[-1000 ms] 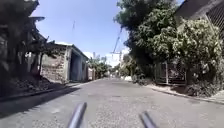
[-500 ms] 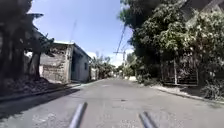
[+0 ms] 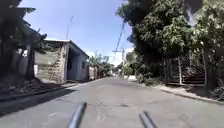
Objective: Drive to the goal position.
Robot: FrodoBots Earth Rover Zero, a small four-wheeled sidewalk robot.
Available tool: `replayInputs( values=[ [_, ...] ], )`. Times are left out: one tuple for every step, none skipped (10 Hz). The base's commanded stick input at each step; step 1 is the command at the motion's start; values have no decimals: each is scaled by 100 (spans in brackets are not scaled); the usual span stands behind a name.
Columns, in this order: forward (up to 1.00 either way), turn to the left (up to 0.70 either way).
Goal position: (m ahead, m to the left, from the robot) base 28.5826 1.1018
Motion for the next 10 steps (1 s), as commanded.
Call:
replayInputs(
  values=[
    [97, 0],
    [92, 0],
    [86, 0],
    [81, 0],
    [100, -1],
    [100, -4],
    [100, -8],
    [100, -12],
    [100, -16],
    [100, -20]
  ],
)
